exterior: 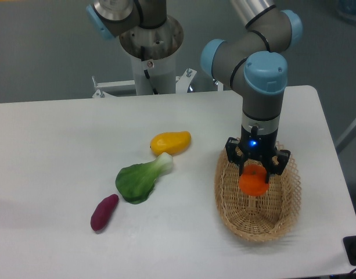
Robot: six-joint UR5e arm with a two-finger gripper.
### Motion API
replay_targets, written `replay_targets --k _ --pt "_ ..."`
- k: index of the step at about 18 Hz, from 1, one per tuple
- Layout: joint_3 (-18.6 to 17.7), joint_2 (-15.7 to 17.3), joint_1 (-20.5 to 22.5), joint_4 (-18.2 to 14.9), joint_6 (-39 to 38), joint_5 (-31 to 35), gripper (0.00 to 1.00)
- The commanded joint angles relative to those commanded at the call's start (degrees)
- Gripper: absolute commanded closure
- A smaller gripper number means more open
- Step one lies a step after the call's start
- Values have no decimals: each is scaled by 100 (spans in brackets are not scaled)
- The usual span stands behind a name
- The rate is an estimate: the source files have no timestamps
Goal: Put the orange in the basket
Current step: 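Lower the gripper holding the orange into the wicker basket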
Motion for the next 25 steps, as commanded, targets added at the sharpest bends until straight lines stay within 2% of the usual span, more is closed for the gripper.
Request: replay_targets --k 10,16,18,20,23,25 --pt "9 -176 0 70 -9 35 33" --pt "-105 -430 -26 360 -184 114 33" --pt "-123 -562 -44 605 -299 412 33" --pt "-106 -676 -53 747 -500 483 33" --pt "210 -992 -53 765 -1236 475 33" --pt "202 -1063 -62 756 -1616 457 33"
